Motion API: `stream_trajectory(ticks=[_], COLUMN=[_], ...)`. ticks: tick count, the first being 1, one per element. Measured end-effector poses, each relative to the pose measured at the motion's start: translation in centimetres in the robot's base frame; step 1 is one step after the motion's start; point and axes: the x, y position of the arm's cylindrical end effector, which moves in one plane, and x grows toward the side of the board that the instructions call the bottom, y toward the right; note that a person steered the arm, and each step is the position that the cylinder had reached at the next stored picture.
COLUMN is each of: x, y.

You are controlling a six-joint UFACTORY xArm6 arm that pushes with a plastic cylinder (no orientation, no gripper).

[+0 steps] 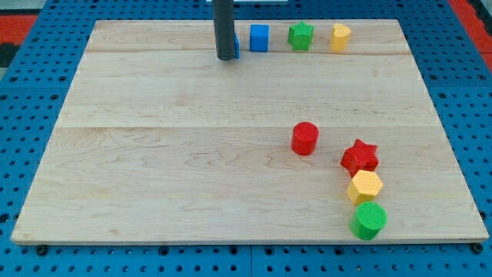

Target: Tap the blue triangle

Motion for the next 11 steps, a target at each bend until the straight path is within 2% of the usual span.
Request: stream_trajectory(ticks=[2, 3, 4, 5, 8, 11], x=[-1.7, 1.3, -2.1, -8.4, -8.8, -7.9], y=[0.2, -4.3, -8.2, -8.7, -0.2, 0.3])
